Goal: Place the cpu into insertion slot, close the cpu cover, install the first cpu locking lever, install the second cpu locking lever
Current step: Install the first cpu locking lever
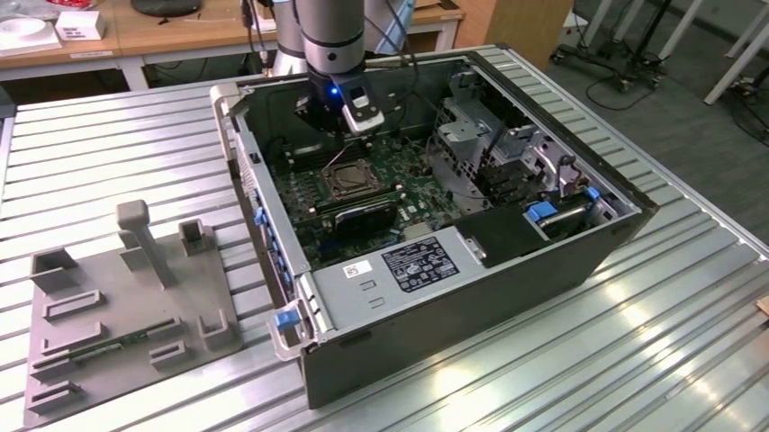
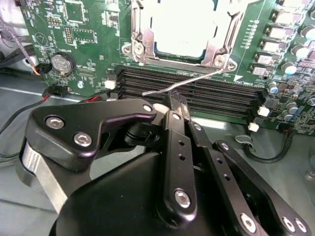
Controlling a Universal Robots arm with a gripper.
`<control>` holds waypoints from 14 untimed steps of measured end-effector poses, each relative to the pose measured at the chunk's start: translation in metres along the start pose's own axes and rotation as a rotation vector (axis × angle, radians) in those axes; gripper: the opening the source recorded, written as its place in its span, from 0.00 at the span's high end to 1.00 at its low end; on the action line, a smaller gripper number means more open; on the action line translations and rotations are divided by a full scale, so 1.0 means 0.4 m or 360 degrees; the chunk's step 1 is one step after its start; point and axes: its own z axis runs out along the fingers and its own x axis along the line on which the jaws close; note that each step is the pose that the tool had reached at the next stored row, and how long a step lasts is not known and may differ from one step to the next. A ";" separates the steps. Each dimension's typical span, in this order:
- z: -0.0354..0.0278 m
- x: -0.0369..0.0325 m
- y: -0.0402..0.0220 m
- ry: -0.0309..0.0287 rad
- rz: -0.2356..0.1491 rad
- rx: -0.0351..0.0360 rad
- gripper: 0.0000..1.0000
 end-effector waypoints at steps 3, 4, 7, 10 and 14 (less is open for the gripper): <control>0.005 0.000 -0.003 0.00022 0.0001 -0.0005 0.89; 0.006 0.000 -0.003 0.00024 0.0001 -0.0005 0.89; 0.008 0.000 -0.004 0.00026 0.0001 -0.0005 0.89; 0.011 0.000 -0.005 0.00026 0.0001 -0.0005 0.89; 0.014 0.000 -0.006 0.00025 0.0001 -0.0005 0.89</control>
